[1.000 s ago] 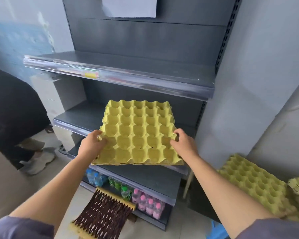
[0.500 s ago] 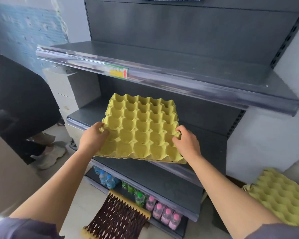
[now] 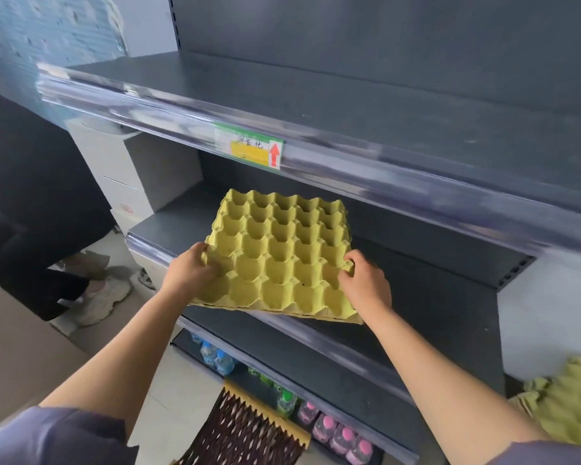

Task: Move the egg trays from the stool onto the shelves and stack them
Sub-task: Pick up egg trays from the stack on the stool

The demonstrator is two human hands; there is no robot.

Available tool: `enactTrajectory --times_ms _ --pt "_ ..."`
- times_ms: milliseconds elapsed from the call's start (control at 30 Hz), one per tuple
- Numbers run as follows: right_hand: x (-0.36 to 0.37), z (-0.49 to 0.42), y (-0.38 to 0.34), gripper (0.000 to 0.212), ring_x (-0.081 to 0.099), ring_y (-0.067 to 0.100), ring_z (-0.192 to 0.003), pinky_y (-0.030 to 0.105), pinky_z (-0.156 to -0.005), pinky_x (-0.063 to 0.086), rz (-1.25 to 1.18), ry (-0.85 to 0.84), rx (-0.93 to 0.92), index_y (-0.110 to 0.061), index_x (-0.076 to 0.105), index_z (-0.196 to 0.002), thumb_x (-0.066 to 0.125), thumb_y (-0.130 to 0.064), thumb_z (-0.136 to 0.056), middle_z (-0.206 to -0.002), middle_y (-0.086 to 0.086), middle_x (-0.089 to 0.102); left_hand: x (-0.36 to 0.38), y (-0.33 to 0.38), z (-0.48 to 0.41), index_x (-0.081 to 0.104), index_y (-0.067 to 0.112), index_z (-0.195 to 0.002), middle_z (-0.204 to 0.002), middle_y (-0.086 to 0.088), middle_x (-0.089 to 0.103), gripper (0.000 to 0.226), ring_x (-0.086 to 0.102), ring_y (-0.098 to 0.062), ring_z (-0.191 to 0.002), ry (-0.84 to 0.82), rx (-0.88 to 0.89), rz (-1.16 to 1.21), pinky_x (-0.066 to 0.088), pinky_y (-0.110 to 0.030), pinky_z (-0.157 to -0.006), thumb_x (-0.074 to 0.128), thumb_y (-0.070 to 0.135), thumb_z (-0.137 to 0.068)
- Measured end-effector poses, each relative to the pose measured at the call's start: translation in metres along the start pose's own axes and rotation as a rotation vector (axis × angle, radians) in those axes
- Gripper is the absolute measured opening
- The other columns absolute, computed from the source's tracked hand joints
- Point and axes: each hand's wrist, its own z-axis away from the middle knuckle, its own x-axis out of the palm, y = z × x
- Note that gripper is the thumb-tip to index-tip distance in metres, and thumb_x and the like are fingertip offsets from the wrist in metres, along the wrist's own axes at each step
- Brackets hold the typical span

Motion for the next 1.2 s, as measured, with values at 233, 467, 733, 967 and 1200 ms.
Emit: enactTrajectory --times_ms 233,467,733,967,1200 --pt "0.042 -0.019 -0.046 0.029 0.060 0.026 -0.089 0.029 -0.064 0.040 0.012 0.040 0.105 -0.026 0.048 -0.124 0.047 -0.025 -0.095 -0.116 0.008 0.058 -0.015 -0.032 -0.081 0.043 0.020 -0.136 -0.123 -0.013 0.058 0.054 0.052 -0.033 -0.113 -0.087 0.048 -0.037 0.046 -0.041 -0.095 0.059 0.020 -0.085" --pt "0.105 -0.035 -0.115 0.031 0.061 0.030 -0.094 0.032 -0.068 0.047 0.007 0.101 0.253 -0.026 0.048 -0.126 0.047 -0.024 -0.095 -0.121 0.009 0.054 -0.046 -0.075 -0.172 0.040 0.018 -0.136 -0.121 -0.016 0.058 0.057 0.051 -0.037 -0.112 -0.229 0.117 -0.052 0.046 -0.048 -0.096 0.059 0.023 -0.083" --pt "0.163 -0.069 -0.153 0.035 0.062 0.031 -0.095 0.028 -0.064 0.040 0.027 0.149 0.321 -0.025 0.047 -0.131 0.045 -0.023 -0.096 -0.125 0.008 0.052 -0.042 -0.113 -0.244 0.040 0.017 -0.137 -0.125 -0.019 0.054 0.056 0.049 -0.038 -0.114 -0.225 0.167 -0.039 0.046 -0.051 -0.096 0.062 0.018 -0.086" --pt "0.190 -0.082 -0.153 0.055 0.047 0.035 -0.122 0.040 -0.099 0.043 0.008 -0.023 0.268 -0.018 0.029 -0.147 0.047 -0.025 -0.096 -0.136 0.015 0.046 -0.031 -0.124 -0.269 0.044 0.016 -0.136 -0.127 -0.015 0.055 0.051 0.055 -0.035 -0.111 -0.203 0.191 0.086 0.049 -0.047 -0.092 0.059 0.008 -0.088" --pt "0.197 -0.082 -0.167 0.048 0.051 0.033 -0.119 0.039 -0.096 0.045 -0.055 0.082 0.199 -0.013 0.038 -0.141 0.050 -0.025 -0.096 -0.136 0.015 0.045 -0.032 -0.131 -0.281 0.039 0.017 -0.141 -0.130 -0.018 0.052 0.052 0.053 -0.038 -0.112 -0.161 0.290 -0.013 0.049 -0.047 -0.091 0.054 0.007 -0.092"
